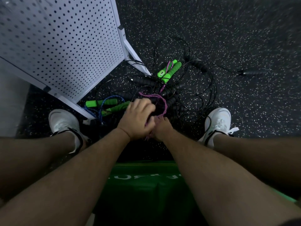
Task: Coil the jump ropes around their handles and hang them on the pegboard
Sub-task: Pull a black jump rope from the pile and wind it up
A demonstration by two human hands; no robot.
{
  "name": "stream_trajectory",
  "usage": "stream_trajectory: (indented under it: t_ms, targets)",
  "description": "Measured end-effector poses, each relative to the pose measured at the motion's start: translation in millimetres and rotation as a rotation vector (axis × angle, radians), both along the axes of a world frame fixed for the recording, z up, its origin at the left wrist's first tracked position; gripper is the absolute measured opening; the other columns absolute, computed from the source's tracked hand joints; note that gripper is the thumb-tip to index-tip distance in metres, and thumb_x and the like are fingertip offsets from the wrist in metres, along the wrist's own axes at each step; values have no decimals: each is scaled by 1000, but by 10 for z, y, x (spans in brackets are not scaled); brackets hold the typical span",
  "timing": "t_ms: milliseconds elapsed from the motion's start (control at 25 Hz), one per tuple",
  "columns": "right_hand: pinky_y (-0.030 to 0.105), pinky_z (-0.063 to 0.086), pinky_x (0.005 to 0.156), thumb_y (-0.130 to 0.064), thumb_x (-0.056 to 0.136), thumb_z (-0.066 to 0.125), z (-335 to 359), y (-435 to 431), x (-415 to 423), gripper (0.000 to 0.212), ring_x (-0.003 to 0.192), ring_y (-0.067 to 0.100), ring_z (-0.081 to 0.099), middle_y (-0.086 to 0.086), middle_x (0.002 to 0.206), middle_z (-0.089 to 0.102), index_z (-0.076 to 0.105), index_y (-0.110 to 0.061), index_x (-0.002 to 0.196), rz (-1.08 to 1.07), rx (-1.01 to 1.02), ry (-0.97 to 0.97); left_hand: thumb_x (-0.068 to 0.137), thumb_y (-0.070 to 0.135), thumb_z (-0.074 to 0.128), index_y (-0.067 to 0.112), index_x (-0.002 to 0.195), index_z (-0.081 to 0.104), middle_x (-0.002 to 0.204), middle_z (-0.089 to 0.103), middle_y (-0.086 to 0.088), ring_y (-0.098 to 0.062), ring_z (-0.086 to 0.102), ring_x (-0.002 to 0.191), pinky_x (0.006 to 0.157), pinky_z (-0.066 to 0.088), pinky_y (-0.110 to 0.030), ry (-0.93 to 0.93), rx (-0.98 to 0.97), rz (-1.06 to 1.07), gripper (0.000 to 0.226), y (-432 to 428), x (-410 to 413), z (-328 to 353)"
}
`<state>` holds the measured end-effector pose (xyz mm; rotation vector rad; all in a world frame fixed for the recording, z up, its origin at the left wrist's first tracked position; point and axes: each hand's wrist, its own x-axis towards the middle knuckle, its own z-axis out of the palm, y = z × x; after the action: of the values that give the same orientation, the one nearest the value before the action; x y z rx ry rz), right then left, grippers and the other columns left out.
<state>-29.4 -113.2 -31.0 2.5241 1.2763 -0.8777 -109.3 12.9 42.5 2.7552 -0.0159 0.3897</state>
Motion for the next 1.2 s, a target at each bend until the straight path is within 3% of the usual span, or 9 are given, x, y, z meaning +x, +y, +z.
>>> stream_trajectory:
  t_ms: [160,360,480,600,680,800,880,1000,1200]
  targets:
    - [41,34,109,-43,95,52,-9,10,-17,53,130,26,41,4,142,48,43,-22,143,-93,48,-57,87,49,60,25,132,58,145,54,-2,-25,49,117,85,40,-40,187,266,-415,51,-2,-69,-195]
    - [42,32,105,-29,100,47,163,-260,106,27,123,29,44,6,127,56,57,-15,121,-134,188,-1,97,31,46,19,128,61,136,51,-1,-27,38,128,102,30,-40,665,524,-11,36,42,57,-318]
    - [41,36,97,-26,102,46,430,-267,227,22,116,30,49,9,119,59,58,-12,112,-169,239,44,90,28,49,16,124,65,152,35,-10,-35,28,138,112,23,-46,695,318,269,39,6,103,-211]
    - [41,44,93,-29,100,50,854,-114,432,25,112,37,57,14,118,65,60,-11,115,-172,255,64,82,32,44,19,115,72,143,49,-2,-27,41,130,105,30,-44,224,-57,323,45,-40,265,154]
    - [41,47,97,-31,99,49,1207,-37,560,35,117,36,59,16,126,64,59,-13,127,-93,183,69,90,42,43,19,122,67,130,61,2,-20,54,121,101,39,-40,100,-270,146,46,-45,412,475]
    - [33,48,90,-24,101,47,1824,20,759,34,113,31,60,12,125,64,60,-10,129,-5,85,77,89,62,47,30,120,64,115,69,7,-14,63,109,97,48,-36,357,-541,55,48,-5,588,912]
    - [33,50,83,-26,100,48,2179,28,937,26,103,29,62,9,114,67,63,-12,117,-65,131,51,90,48,58,32,107,65,100,71,9,-13,65,97,84,48,-30,496,-771,115,24,47,658,1099]
    - [31,42,75,-32,103,49,2772,31,1085,23,93,20,57,1,99,61,63,-14,107,-107,229,15,99,33,60,27,93,61,83,64,9,-13,59,81,65,40,-27,448,-609,166,10,94,736,1387]
    - [29,39,72,-29,103,52,3915,-4,1216,24,88,20,56,3,93,62,65,-9,109,-187,493,-51,105,34,50,21,109,63,101,69,4,-13,64,96,78,49,-21,296,-602,181,19,228,926,2012]
